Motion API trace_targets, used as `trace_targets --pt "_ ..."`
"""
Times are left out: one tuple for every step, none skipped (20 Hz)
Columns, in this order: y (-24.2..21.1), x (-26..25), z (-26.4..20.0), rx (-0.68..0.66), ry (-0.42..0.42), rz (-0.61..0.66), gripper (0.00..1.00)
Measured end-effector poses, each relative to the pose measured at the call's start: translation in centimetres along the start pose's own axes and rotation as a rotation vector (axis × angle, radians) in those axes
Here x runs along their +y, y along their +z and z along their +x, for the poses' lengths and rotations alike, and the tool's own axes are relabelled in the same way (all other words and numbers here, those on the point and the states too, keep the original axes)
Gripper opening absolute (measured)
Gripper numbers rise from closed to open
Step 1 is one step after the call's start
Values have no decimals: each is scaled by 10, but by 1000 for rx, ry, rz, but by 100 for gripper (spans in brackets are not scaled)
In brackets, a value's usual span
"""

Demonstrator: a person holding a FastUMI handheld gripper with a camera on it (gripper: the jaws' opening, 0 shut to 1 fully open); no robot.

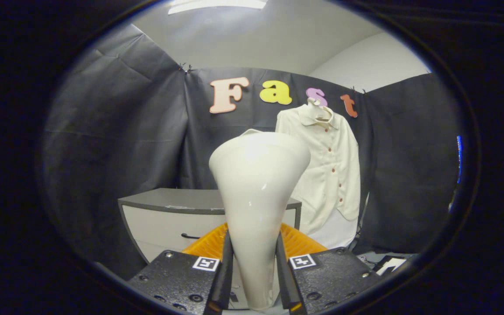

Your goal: Iron the clothes twice with a garment steamer, once on the left side and once on the right side.

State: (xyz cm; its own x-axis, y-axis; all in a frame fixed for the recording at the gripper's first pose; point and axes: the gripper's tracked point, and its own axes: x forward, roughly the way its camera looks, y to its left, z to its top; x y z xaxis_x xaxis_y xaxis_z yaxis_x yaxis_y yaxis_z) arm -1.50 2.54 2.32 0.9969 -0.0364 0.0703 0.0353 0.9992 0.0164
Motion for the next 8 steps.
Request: trace_targets --pt "-4 -1 -3 -8 1 -12 44" --pt "-9 0 -6 -10 8 -20 44" --pt "-16 3 -9 1 25 -31 44" --pt "-25 3 -11 17 32 -42 44" --pt "-30 -1 -12 26 21 -46 44" --pt "-33 -6 -14 35 5 -54 44" --pt "-34 -8 -13 35 -5 -56 44" --pt "-34 -7 -11 37 -8 -57 44"
